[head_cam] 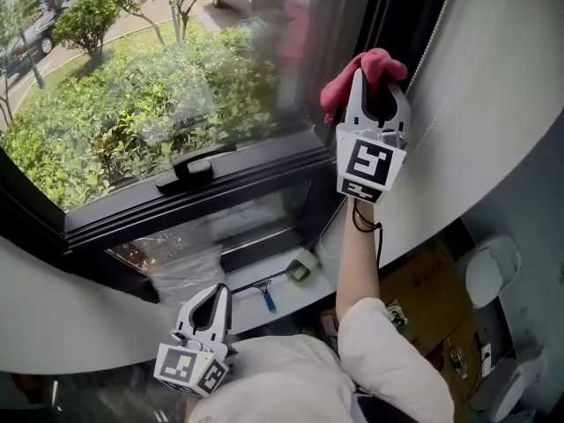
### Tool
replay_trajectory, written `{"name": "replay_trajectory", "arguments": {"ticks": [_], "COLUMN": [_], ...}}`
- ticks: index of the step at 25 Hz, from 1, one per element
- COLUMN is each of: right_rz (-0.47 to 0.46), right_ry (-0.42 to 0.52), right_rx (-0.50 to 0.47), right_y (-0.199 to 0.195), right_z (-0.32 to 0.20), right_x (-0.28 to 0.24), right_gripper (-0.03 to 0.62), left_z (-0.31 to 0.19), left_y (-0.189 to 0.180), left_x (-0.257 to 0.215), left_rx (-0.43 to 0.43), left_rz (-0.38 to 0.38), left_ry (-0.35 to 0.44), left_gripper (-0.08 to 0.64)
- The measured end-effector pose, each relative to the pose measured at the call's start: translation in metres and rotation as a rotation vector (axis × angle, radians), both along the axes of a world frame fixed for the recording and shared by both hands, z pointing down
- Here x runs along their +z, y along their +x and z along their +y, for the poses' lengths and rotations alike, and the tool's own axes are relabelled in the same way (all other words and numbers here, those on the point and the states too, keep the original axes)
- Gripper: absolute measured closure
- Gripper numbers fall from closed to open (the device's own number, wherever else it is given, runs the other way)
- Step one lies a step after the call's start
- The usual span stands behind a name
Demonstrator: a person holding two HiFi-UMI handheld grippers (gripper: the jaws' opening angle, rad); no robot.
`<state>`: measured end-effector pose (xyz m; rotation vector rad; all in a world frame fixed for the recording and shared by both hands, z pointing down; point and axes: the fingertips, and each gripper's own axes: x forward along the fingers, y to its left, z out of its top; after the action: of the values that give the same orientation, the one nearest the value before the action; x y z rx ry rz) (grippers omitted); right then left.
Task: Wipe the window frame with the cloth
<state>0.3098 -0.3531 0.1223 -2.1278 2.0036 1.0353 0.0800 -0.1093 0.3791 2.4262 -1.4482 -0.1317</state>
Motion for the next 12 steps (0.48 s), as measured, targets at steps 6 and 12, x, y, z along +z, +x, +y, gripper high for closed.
{"name": "replay_trajectory", "arguments": {"ticks": [6, 12], "right_rz": [0.018, 0.008], "right_ry": [-0.021, -0.019], "right_rx": [-0.01, -0.01], "right_y": [-0.001, 0.0], "right_z": [0.0, 0.0], "right_x": [0.009, 0.013], "right_gripper": [0.508, 0.508], "left_z": [0.007, 0.009], "left_y": [0.009, 0.009], "left_x": [0.004, 0.004], "left_rx": [0.012, -0.006], "left_rz": [0.008, 0.036], "left_ry": [-0.015, -0.011], "left_gripper": [0.549, 0.549]}}
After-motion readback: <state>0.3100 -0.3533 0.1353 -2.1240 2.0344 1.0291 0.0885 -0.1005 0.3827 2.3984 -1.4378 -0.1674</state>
